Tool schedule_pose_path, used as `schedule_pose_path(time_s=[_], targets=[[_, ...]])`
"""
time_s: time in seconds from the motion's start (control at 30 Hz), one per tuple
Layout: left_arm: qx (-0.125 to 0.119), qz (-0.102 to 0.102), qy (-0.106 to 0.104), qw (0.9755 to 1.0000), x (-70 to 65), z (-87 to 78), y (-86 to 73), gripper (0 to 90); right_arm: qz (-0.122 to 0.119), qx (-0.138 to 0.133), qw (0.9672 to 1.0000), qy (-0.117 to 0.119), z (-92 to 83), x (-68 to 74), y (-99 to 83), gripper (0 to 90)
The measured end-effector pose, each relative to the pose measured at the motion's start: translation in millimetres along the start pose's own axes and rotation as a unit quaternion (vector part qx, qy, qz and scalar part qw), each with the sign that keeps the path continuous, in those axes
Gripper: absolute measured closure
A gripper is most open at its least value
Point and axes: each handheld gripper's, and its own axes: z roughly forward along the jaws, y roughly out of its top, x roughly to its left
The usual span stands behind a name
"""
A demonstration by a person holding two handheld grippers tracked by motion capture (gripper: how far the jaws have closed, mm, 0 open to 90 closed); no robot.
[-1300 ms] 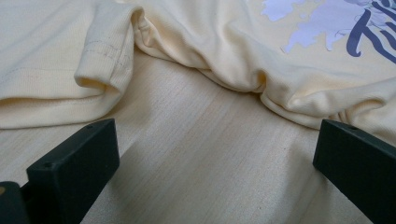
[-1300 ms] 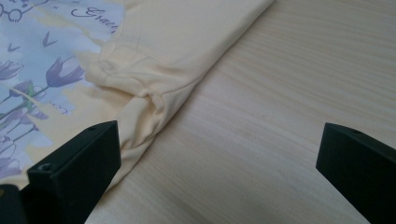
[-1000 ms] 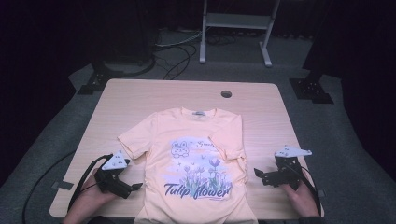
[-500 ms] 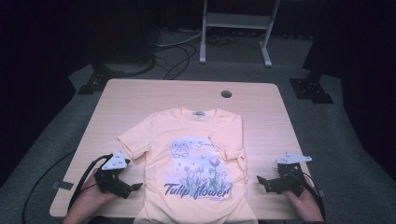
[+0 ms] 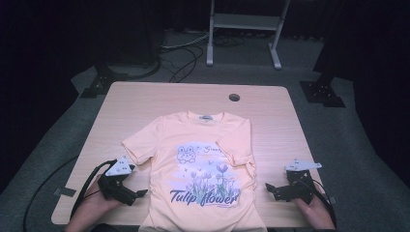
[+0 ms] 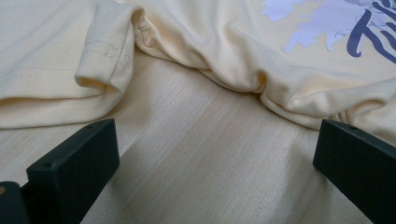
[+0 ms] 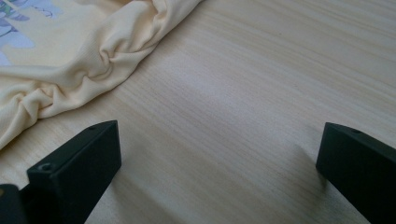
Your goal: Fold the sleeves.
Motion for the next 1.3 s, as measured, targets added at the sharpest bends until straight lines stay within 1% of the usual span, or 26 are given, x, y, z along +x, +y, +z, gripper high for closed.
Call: schedule_pose_path(time_s=[0.13,0.27,0.37,0.4,0.47,0.5,0.57,0.63,0.67,0.77,0.83,0.93,0.97,1.03,1.07,1.1,1.17,1.2,1.3], targets=[[0.0,-0.003,0.003,1.0,-0.5,0.5,0.6,0.0,0.0,-0.013,0.9999,0.0,0.4,-0.4,-2.4,0.0],[0.002,-0.005,0.005,1.0,-0.8,0.7,1.1,0.0,-0.002,-0.013,0.9999,0.002,0.2,-0.6,-2.7,0.0],[0.008,-0.008,0.011,0.9999,0.0,-0.3,2.3,0.0,-0.002,-0.013,0.9999,0.003,0.2,-0.6,-2.7,0.0],[0.006,-0.009,0.011,0.9999,0.6,-1.1,2.6,0.0,-0.002,-0.013,0.9999,0.003,0.2,-0.6,-2.7,0.0],[-0.001,-0.018,0.008,0.9998,1.1,-3.2,3.9,0.0,-0.002,-0.013,0.9999,0.002,0.2,-0.6,-2.7,0.0],[-0.001,-0.018,0.008,0.9998,1.1,-3.2,3.9,0.0,-0.002,-0.013,0.9999,0.002,0.3,-0.6,-2.5,0.0],[-0.011,-0.021,0.006,0.9997,1.4,-4.7,6.3,0.0,-0.002,-0.013,0.9999,0.002,0.5,-0.7,-2.4,0.0],[-0.012,-0.02,0.005,0.9997,2.2,-5.2,9.5,0.0,-0.002,-0.013,0.9999,0.002,0.6,-0.7,-2.3,0.0],[-0.013,-0.021,0.006,0.9997,3.0,-5.4,12.8,0.0,-0.002,-0.013,0.9999,0.002,0.6,-0.7,-2.3,0.0],[-0.017,-0.024,0.007,0.9995,4.4,-6.9,16.1,0.0,-0.002,-0.013,0.9999,0.002,0.6,-0.7,-2.3,0.0],[-0.03,-0.028,0.009,0.9991,5.5,-10.5,21.9,0.0,-0.002,-0.013,0.9999,0.001,0.6,-0.7,-2.3,0.0],[-0.034,-0.028,0.012,0.999,6.4,-12.1,25.6,0.0,-0.002,-0.013,0.9999,0.001,0.6,-0.7,-2.3,0.0],[-0.038,-0.028,0.016,0.9988,7.1,-12.6,27.2,0.0,-0.002,-0.013,0.9999,0.001,0.6,-0.7,-2.3,0.0],[-0.048,-0.037,0.017,0.998,12.1,-14.2,32.5,0.0,-0.002,-0.013,0.9999,0.001,0.6,-0.7,-2.3,0.0],[-0.048,-0.037,0.017,0.998,12.1,-14.2,32.5,0.0,-0.002,-0.013,0.9999,0.002,0.6,-0.8,-2.3,0.0],[-0.05,-0.036,0.022,0.9979,14.6,-14.4,36.7,0.0,-0.002,-0.013,0.9999,0.001,0.6,-0.7,-2.3,0.0],[-0.051,-0.036,0.022,0.9978,15.9,-14.5,38.9,0.0,-0.002,-0.013,0.9999,0.002,0.6,-0.8,-2.3,0.0],[-0.057,-0.039,0.021,0.9974,18.1,-14.1,42.6,0.0,-0.002,-0.013,0.9999,0.001,0.5,-0.8,-2.3,0.0],[-0.054,-0.036,0.023,0.9976,20.4,-12.8,47.4,0.0,-0.002,-0.013,0.9999,0.002,0.6,-0.7,-2.3,0.0]])
